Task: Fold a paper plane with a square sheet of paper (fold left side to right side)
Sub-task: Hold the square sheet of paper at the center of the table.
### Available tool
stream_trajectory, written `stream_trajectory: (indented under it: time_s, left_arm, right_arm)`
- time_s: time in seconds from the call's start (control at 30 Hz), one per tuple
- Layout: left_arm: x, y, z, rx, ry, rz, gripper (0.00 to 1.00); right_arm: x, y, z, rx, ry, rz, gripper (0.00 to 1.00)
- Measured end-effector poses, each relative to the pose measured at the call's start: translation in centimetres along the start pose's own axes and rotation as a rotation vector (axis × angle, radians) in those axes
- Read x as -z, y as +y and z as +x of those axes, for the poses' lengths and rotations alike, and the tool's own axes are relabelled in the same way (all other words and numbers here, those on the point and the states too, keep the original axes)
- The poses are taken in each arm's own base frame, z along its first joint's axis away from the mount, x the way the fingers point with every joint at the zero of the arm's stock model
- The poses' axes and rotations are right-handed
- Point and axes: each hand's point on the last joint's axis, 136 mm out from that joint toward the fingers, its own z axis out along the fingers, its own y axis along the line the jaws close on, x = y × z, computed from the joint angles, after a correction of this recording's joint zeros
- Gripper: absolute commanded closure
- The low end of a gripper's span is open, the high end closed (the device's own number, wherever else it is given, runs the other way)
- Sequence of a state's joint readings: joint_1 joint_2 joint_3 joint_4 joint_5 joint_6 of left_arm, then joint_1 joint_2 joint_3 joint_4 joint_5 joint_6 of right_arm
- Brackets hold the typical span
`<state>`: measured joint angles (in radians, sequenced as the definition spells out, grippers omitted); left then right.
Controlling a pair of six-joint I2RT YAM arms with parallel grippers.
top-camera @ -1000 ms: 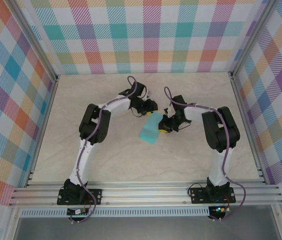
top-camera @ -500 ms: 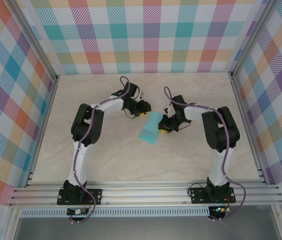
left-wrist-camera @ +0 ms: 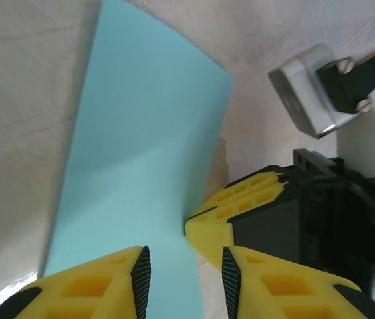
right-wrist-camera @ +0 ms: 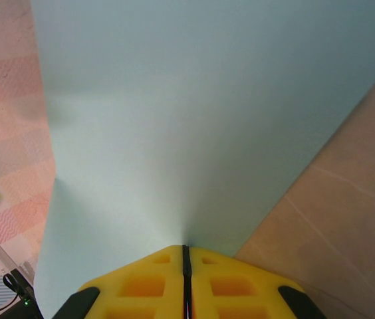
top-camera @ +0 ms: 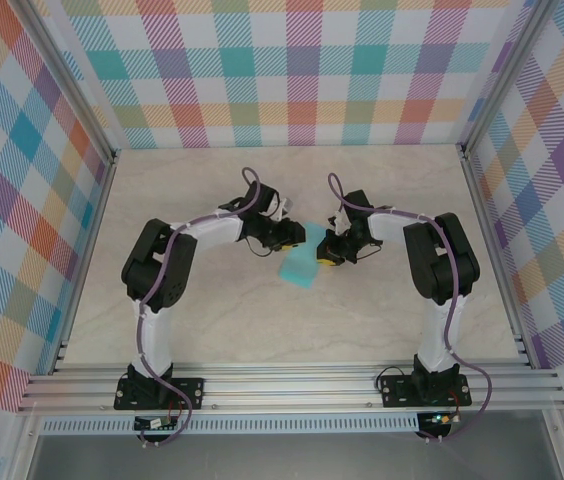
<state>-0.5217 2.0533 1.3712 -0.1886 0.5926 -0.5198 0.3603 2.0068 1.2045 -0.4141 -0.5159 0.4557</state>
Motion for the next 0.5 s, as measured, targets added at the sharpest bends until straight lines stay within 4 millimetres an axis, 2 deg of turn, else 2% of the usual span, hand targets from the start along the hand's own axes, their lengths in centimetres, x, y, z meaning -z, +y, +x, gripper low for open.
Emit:
stream_trajectory:
  time_s: [0.17,0.5]
  left_arm:
    - [-2.2,1.9,1.2,0.029,0.043,-0.036,0.65]
    - [-2.3,2.1,1.3,0.026,0.039,-0.046,0.66]
  right_arm:
    - [0.0,0.0,0.0,0.001,-0.001,-0.001,0.92]
    - [0.9,0.0,-0.6,0.011,-0.043,0.026,0.92]
